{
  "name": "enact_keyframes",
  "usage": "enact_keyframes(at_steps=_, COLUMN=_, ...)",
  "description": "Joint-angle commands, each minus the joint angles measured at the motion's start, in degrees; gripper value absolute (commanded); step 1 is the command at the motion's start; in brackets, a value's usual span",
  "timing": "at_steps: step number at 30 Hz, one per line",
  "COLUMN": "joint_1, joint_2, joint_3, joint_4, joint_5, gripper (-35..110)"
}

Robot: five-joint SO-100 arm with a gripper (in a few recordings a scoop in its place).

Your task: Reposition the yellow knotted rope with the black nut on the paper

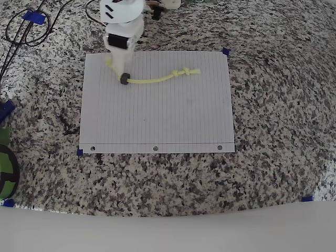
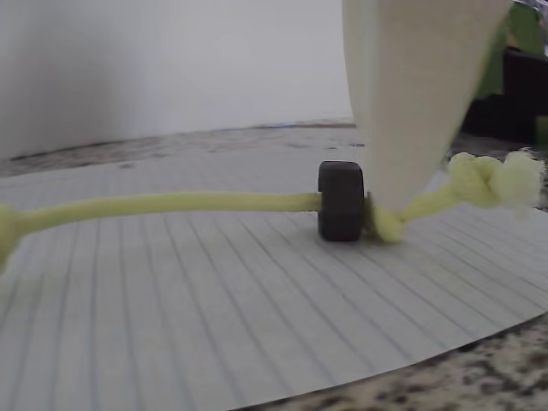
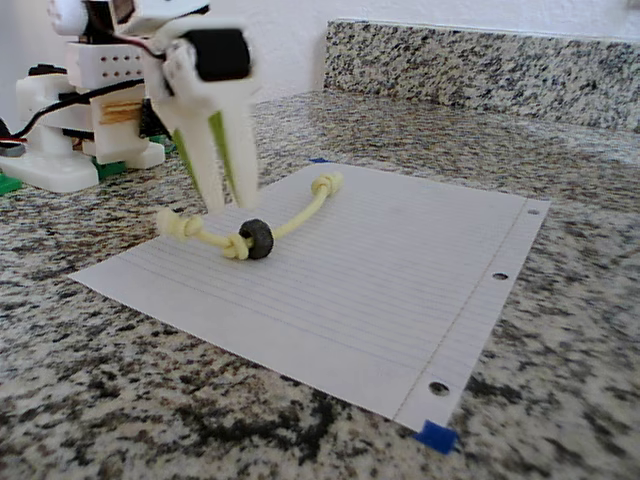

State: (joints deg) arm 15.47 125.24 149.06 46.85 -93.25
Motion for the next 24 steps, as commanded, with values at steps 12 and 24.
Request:
enact_keyframes(at_steps=12, joint_1=5.4, joint_2=-6.7, joint_3=-6.0, joint_4=-2.9, joint_5=-0.7, gripper=38)
enact_keyframes(at_steps=24, joint_1=8.3, joint_2=-8.8, joint_3=-6.9, joint_4=-2.3, joint_5=-0.7, gripper=35)
